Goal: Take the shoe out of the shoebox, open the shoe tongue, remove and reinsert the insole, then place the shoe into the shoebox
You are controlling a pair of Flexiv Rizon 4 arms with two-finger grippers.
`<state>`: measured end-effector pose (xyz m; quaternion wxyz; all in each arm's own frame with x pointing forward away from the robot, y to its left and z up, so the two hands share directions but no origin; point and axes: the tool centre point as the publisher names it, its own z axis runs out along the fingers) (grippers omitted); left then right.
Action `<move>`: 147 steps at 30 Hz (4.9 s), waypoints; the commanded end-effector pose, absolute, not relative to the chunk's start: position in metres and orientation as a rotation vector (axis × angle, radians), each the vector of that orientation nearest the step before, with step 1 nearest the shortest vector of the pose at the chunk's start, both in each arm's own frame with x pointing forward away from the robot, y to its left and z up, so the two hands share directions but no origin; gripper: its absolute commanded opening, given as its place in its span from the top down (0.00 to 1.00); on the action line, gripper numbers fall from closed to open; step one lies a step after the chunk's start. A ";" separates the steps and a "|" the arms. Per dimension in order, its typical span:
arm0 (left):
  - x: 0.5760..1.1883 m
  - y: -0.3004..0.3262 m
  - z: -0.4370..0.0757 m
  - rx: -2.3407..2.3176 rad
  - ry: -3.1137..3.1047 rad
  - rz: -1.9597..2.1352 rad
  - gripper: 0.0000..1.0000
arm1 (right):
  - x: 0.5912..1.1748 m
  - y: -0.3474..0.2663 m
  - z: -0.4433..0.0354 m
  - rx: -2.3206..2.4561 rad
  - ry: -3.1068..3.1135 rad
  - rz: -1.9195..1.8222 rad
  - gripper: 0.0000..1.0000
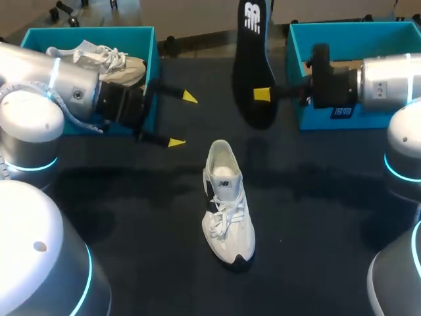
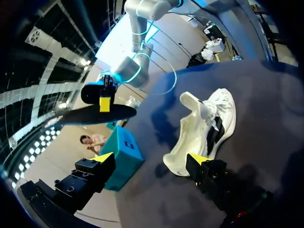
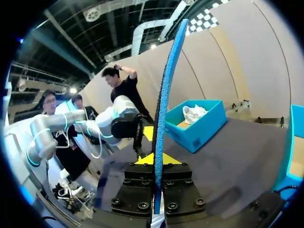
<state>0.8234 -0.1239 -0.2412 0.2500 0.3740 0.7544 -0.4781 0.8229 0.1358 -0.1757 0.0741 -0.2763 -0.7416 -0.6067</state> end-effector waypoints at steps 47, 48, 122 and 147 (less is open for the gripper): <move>0.789 -0.124 -0.286 0.651 2.559 -1.057 0.00 | 0.836 0.176 -0.216 -0.622 -2.273 -1.860 1.00; 0.789 -0.124 -0.287 0.640 2.572 -1.059 0.00 | 0.836 0.177 -0.218 -0.615 -2.269 -1.857 1.00; 0.798 -0.124 -0.326 0.200 2.581 -1.021 0.00 | 0.805 0.210 -0.307 -0.592 -2.043 -1.856 1.00; 0.798 -0.124 -0.326 0.200 2.581 -1.021 0.00 | 0.795 0.212 -0.332 -0.570 -2.079 -1.821 1.00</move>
